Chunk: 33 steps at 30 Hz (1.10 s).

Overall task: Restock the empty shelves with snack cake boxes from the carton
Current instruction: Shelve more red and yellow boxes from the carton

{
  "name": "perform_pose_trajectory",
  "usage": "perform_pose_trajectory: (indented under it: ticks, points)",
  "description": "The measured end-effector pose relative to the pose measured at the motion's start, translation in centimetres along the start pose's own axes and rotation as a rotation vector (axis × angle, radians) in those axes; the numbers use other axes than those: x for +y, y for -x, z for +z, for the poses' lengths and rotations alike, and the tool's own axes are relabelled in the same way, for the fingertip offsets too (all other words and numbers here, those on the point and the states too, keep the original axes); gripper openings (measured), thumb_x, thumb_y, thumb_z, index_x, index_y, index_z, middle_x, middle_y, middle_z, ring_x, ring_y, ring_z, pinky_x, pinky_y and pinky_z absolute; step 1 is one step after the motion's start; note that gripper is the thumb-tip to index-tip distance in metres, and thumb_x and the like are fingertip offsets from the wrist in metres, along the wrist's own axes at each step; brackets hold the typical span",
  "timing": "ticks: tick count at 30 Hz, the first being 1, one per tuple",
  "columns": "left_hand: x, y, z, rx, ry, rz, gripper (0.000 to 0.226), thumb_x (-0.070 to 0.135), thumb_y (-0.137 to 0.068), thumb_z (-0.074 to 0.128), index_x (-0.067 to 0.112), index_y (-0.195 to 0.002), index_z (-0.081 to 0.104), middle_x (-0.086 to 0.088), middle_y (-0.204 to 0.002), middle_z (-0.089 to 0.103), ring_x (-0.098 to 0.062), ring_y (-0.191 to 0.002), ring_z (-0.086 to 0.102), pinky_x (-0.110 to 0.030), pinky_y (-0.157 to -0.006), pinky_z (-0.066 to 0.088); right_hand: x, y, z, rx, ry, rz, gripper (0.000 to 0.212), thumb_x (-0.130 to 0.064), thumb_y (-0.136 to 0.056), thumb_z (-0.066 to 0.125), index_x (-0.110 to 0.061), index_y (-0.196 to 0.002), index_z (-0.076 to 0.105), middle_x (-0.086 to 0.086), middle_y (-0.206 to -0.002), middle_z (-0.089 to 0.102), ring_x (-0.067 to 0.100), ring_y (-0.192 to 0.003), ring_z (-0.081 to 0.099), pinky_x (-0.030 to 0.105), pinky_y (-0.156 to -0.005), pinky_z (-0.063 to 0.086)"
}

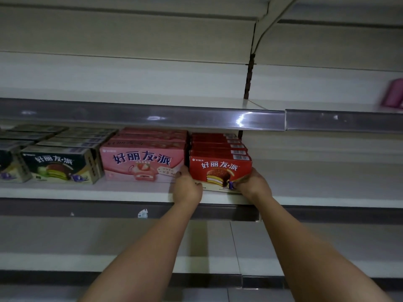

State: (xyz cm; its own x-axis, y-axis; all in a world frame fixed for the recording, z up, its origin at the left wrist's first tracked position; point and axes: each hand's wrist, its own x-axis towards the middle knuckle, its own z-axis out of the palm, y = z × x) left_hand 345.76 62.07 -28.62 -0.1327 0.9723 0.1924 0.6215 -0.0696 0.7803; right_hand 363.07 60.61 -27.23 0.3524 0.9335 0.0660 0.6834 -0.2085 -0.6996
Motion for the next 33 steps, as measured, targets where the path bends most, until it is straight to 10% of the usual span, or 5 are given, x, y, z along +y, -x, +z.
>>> perform_pose_trajectory:
  ticks: [19,33]
  points:
    - [1.7,1.1,-1.9,-0.11,0.163,-0.092,0.044,0.014,-0.09,0.059,0.007,-0.13,0.041,-0.014,-0.118,0.063,-0.032,-0.103,0.06,-0.025,-0.071,0.037,-2.0,2.4,-0.2,-0.004,-0.468,0.184,0.036,-0.006,-0.09,0.057,-0.01,-0.124,0.047,0.009,-0.119,0.058,0.022,-0.106,0.054,0.035,-0.093,0.044]
    - [-1.3,5.3,-8.1,0.002,0.054,-0.204,0.044,0.023,-0.098,0.048,0.005,-0.138,0.042,-0.017,-0.139,0.048,-0.031,-0.122,0.05,-0.034,-0.098,0.04,-3.2,7.6,-1.0,-0.062,-0.233,0.084,0.031,-0.019,-0.093,0.051,-0.012,-0.123,0.053,0.014,-0.117,0.061,0.031,-0.104,0.057,0.043,-0.091,0.048]
